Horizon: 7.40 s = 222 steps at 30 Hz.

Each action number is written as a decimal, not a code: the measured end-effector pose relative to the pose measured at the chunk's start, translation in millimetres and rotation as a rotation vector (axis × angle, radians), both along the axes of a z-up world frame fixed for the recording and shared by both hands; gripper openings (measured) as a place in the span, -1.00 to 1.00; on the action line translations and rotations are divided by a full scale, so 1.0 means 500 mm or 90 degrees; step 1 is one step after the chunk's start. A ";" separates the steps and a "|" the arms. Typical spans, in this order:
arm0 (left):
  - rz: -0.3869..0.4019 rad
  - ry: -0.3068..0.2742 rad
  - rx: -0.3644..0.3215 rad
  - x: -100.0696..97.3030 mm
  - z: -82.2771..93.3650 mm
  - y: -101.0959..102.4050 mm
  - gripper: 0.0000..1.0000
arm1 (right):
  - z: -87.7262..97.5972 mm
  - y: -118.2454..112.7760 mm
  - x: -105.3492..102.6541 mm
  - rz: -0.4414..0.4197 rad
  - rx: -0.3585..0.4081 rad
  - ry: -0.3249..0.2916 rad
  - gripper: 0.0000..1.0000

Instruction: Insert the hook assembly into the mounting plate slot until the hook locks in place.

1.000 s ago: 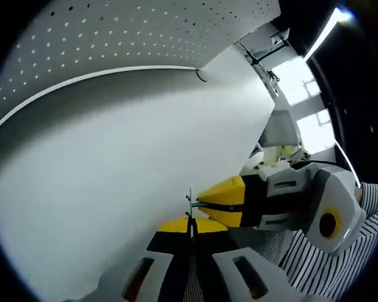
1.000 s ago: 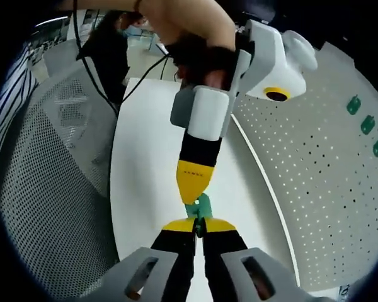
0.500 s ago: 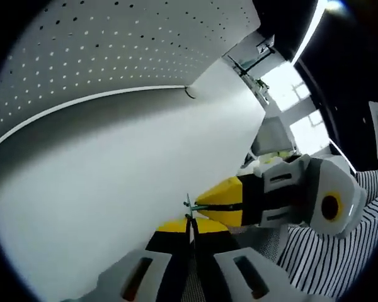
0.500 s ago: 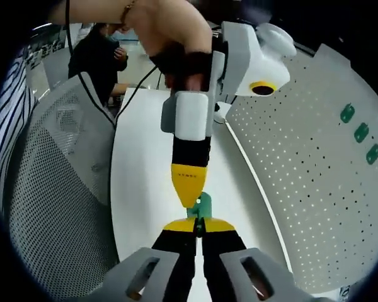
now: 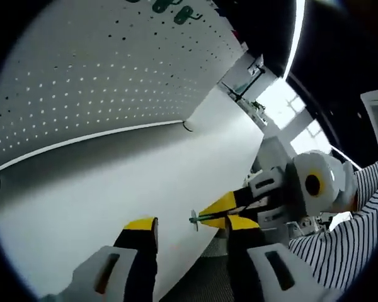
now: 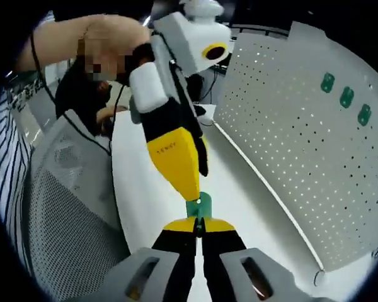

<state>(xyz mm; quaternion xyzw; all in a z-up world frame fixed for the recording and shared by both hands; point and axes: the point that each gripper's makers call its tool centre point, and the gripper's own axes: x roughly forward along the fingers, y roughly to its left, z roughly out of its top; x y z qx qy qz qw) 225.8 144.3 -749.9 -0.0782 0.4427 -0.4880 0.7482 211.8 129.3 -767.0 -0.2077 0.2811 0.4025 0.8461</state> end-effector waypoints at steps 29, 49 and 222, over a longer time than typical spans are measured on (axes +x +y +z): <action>0.099 -0.222 -0.144 0.013 0.160 -0.004 0.81 | 0.135 -0.016 0.072 -0.203 0.271 0.039 -1.00; 0.114 -0.285 -0.140 0.004 0.199 0.034 1.00 | 0.189 -0.098 0.168 -0.318 0.268 -0.081 -1.00; 0.277 -0.383 -0.049 0.001 0.177 0.204 1.00 | 0.269 -0.354 0.097 -0.576 0.231 -0.263 0.63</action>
